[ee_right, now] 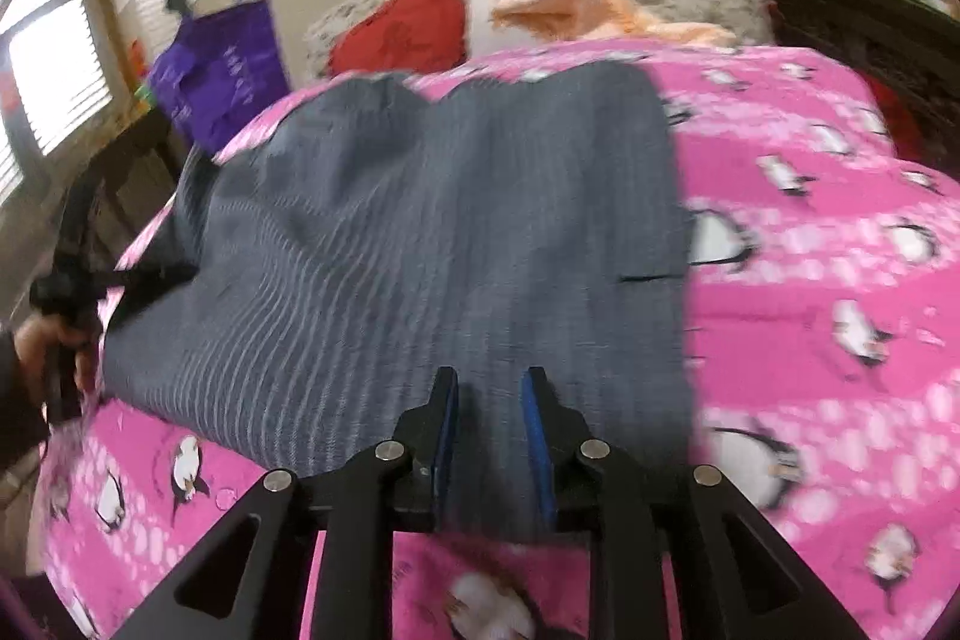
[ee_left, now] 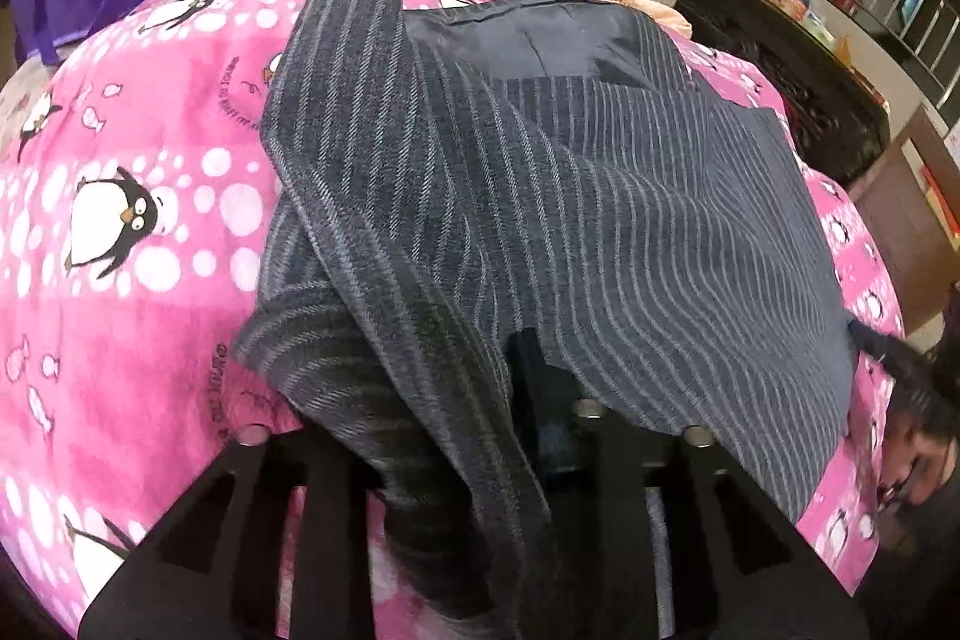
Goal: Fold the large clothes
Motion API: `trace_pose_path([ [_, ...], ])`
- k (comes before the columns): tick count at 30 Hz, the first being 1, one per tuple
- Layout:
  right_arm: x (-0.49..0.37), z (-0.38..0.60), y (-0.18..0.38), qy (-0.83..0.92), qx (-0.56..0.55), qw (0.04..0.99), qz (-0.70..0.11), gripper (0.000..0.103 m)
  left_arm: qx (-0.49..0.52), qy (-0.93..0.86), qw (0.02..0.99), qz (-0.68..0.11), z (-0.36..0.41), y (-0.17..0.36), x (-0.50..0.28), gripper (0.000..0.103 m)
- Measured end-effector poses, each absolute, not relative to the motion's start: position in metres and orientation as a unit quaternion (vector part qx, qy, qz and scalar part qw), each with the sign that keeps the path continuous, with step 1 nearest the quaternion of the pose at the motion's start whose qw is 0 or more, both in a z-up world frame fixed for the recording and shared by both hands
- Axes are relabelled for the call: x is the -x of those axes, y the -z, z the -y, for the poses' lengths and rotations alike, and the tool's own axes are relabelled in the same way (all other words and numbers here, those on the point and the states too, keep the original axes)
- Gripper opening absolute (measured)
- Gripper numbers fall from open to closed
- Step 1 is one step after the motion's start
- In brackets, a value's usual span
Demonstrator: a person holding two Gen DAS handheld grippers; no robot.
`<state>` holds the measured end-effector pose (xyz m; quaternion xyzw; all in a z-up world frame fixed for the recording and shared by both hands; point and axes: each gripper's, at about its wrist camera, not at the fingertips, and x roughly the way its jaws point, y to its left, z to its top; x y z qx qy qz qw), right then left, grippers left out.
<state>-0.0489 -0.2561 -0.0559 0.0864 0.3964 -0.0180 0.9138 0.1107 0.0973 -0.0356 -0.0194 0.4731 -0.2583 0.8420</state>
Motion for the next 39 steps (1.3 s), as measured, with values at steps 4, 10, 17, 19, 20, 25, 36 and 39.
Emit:
trace_pose_path([
  [4, 0.072, 0.276, 0.041, 0.049, -0.082, 0.916, -0.390, 0.032, -0.017, 0.285, 0.835, -0.471, -0.091, 0.039, -0.101, 0.066],
  [10, 0.103, 0.299, 0.041, 0.088, -0.065, 0.918, -0.382, 0.072, -0.014, 0.294, 0.832, -0.471, -0.084, 0.041, -0.103, 0.073],
  [17, 0.113, 0.329, 0.056, 0.123, -0.091, 0.904, -0.399, 0.072, -0.006, 0.285, 0.820, -0.496, -0.077, 0.019, -0.108, 0.011],
  [19, 0.116, 0.337, 0.058, 0.129, -0.098, 0.903, -0.397, 0.072, 0.018, 0.308, 0.815, -0.491, -0.074, 0.004, -0.105, 0.011],
  [20, 0.118, 0.341, 0.059, 0.132, -0.100, 0.904, -0.395, 0.072, 0.036, 0.323, 0.812, -0.485, -0.070, -0.009, -0.104, 0.010],
  [25, 0.130, 0.360, 0.066, 0.146, -0.116, 0.903, -0.388, 0.072, 0.098, 0.365, 0.793, -0.478, -0.033, -0.054, -0.108, 0.010],
  [36, 0.178, 0.396, 0.085, 0.161, -0.154, 0.902, -0.371, 0.072, 0.171, 0.343, 0.778, -0.499, 0.097, -0.076, -0.141, 0.010],
  [39, 0.188, 0.399, 0.087, 0.157, -0.153, 0.905, -0.366, 0.072, 0.163, 0.309, 0.784, -0.513, 0.142, -0.065, -0.144, 0.010],
])
